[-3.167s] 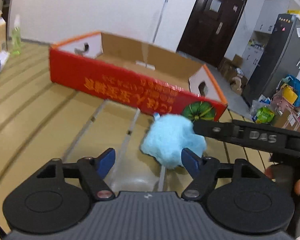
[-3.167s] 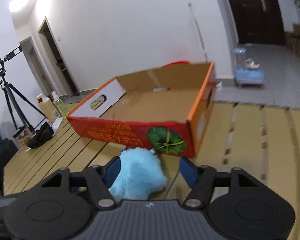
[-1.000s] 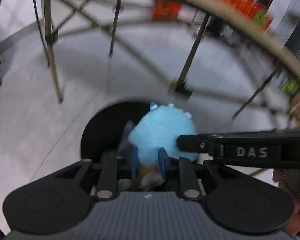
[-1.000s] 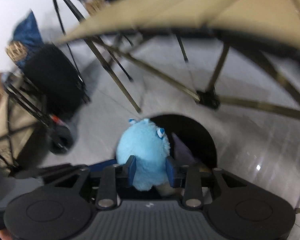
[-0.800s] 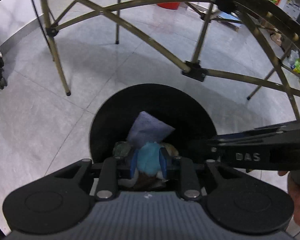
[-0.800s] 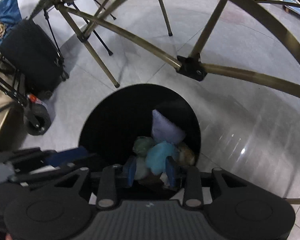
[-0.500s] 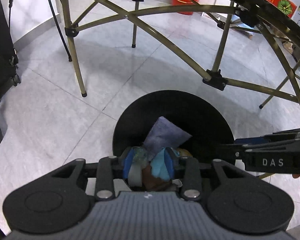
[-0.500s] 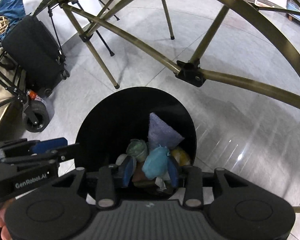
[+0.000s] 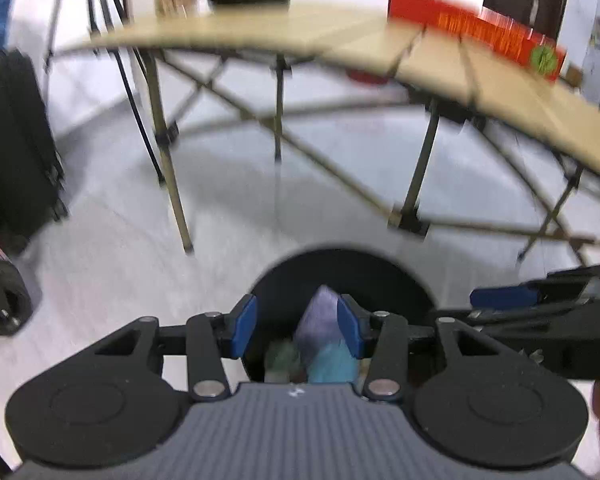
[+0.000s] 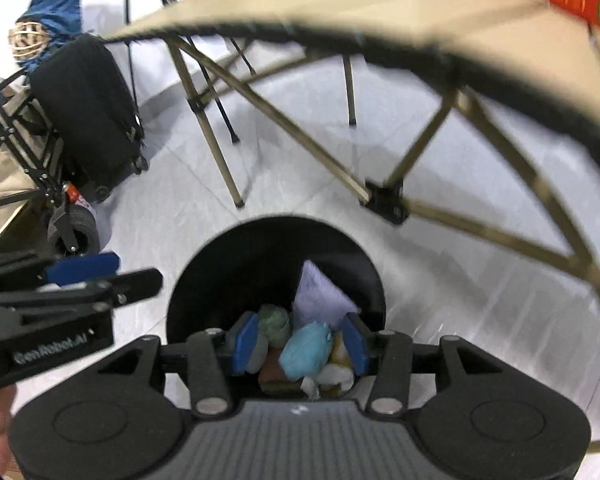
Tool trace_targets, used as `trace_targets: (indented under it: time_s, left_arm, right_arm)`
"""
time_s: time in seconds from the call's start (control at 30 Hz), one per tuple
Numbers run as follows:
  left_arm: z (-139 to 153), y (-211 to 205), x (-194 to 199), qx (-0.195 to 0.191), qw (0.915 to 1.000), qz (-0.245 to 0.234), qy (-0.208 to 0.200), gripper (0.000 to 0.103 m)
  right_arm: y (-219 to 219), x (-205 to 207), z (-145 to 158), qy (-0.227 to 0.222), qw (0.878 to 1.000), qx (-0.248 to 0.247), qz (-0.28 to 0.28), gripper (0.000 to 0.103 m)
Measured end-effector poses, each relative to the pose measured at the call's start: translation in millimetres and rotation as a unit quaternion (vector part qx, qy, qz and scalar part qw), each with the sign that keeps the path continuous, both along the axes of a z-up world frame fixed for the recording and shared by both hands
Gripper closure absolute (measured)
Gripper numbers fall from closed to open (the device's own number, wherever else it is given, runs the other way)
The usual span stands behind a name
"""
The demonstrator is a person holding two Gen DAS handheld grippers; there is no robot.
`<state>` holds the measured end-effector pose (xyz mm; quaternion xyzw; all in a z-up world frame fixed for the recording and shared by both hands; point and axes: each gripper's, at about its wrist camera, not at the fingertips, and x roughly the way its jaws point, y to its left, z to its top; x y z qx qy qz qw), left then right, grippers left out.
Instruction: Collect trash
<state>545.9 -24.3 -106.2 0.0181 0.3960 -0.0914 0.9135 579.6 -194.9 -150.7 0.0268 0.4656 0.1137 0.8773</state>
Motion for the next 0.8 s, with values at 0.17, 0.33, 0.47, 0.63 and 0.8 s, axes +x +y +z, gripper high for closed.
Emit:
trace_targets:
  time_s: [0.17, 0.33, 0.47, 0.63, 0.8]
  left_arm:
    - [69, 3, -76, -0.016, 0.9913, 0.036, -0.126, 0.034]
    - [116, 10, -172, -0.026, 0.9812, 0.059, -0.182, 0.021]
    - [156, 14, -255, -0.030, 0.9694, 0.048, -0.239, 0.000]
    - [179, 12, -342, -0.034, 0.9604, 0.001, -0.277, 0.000]
    - [174, 15, -389, -0.032, 0.9628, 0.009, -0.268, 0.000]
  right_arm:
    - [-10, -59, 65, -0.116, 0.993, -0.014, -0.018, 0.055]
    - [-33, -150, 120, -0.198, 0.979, 0.001, -0.049, 0.045]
    - [-42, -236, 162, -0.262, 0.964, -0.009, -0.055, 0.038]
    - [-53, -336, 198, -0.321, 0.946, -0.010, -0.052, 0.021]
    - [-45, -397, 209, -0.344, 0.937, -0.018, -0.048, 0.016]
